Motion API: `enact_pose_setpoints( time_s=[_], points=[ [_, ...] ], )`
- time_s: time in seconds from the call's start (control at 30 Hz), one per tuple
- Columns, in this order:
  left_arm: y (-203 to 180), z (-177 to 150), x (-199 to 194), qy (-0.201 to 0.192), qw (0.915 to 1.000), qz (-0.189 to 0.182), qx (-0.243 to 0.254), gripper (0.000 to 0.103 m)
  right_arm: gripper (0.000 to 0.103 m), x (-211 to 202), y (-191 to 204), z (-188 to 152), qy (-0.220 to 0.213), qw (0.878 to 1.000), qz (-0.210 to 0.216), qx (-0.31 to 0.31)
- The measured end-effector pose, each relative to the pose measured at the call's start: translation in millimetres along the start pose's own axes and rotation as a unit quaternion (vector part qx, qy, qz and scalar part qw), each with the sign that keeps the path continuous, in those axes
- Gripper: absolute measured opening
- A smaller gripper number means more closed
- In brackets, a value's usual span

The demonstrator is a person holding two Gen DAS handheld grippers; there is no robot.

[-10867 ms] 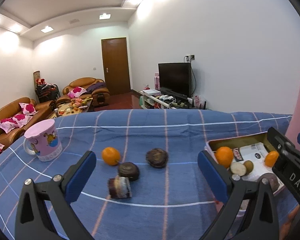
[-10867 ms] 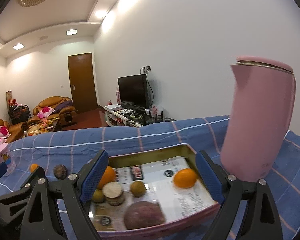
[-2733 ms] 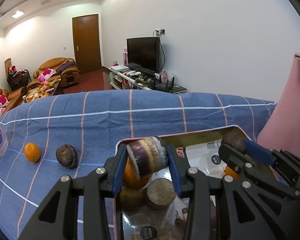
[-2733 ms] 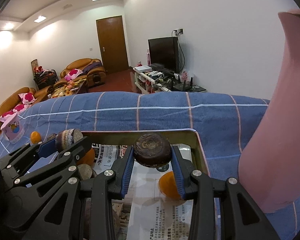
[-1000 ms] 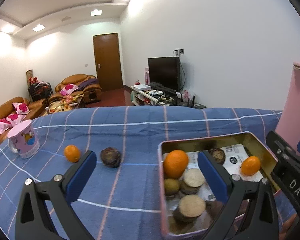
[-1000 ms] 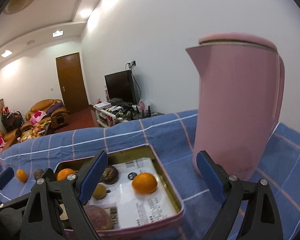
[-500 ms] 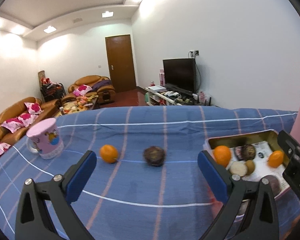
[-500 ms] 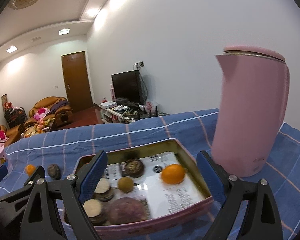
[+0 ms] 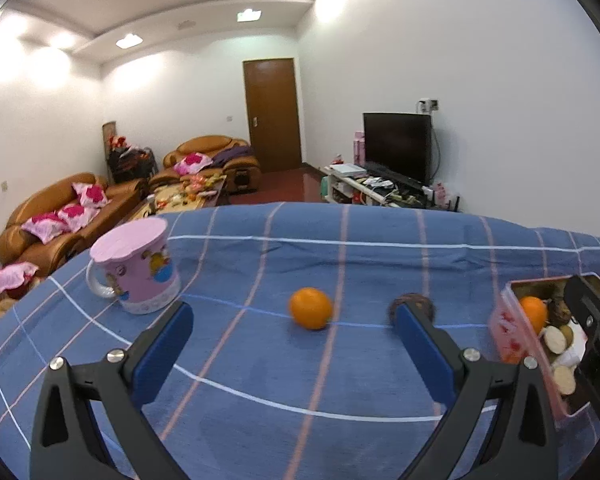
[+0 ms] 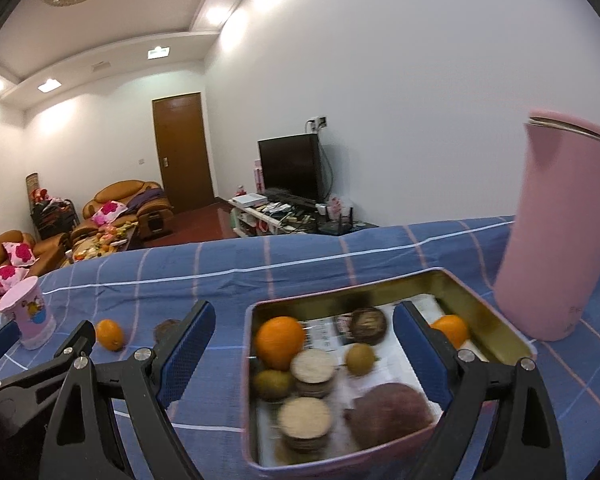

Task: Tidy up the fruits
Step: 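Withdraw both open tools from the tin toward the remaining fruits, then grasp the dark brown round fruit with the right tool while the left grasps the small orange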

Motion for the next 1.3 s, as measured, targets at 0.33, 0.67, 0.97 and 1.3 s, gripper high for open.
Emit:
enact_pose_setpoints(
  time_s=[0.33,0.67,0.97,1.3],
  points=[
    [45,2,26,0.022,0.9989,0.036,-0.021,0.103,0.092,18,49,-2,0.017,0.999,0.029,-0.025],
    [78,4,66,0.078,0.9933,0.074,-0.042,0.103,0.092,65,89,-6,0.096,0.991,0.081,-0.047],
    [94,-4,81,0.112,0.988,0.075,-0.076,0.103,0.082,109,116,-18,0.179,0.977,0.1,-0.057],
    [93,-6,81,0.115,0.9878,0.074,-0.075,0.103,0.068,144,112,-31,0.257,0.963,0.075,-0.039]
  ],
)
Point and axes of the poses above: each gripper's, at about its wrist camera, not at the fingertips, and x roughly the way its jaws point, y to its left, z to its top, the point moved 3 cm from there along x, roughly the way its jaws point, and after that the axes turned 5 degrees about z, right-handed, at the moved point
